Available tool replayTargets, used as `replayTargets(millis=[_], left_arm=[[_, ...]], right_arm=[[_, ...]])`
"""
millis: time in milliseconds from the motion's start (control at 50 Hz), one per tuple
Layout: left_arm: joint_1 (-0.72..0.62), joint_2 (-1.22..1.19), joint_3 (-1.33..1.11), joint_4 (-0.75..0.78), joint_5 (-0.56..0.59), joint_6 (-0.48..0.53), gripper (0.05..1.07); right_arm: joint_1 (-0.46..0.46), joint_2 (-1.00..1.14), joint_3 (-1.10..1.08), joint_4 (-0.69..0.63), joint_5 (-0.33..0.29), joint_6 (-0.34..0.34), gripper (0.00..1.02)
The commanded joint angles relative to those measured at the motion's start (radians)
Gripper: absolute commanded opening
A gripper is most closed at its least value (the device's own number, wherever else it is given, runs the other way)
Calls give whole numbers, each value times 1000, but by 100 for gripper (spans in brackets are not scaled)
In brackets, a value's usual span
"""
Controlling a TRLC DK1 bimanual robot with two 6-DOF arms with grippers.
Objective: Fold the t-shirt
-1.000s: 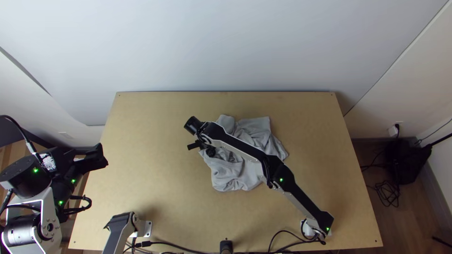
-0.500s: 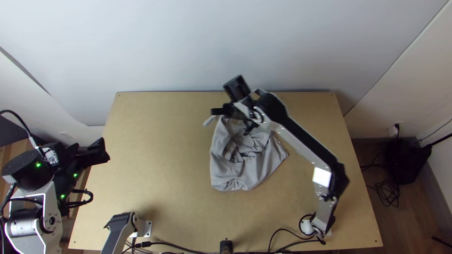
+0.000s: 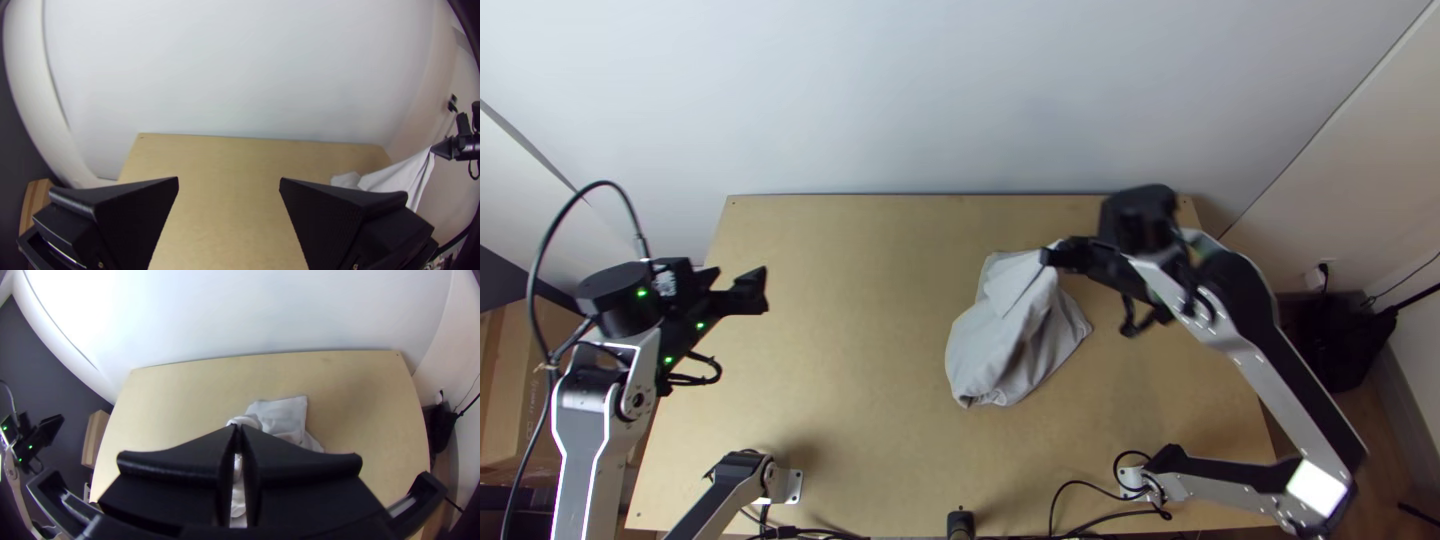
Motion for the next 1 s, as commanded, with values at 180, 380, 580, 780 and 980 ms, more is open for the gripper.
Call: replayTargets(millis=[180,380,580,780,980], left_arm=[[-262,89,-109,166,7,-24,103],[-380,233,-121,322,7,-23,103],[-481,387,-81,427,7,-54,103],[-566,537,-25,519,7,-75,103],[-624,676,64,580,6,-74,103]], right_arm=[[-12,-305,-219,-79,-7,-1,2],[14,-463,-316,-209,-43,21,2],[82,-547,-405,-318,-157,44,2],[187,-575,-526,-382,-258,51,2],[261,-577,-587,-395,-335,42,2]])
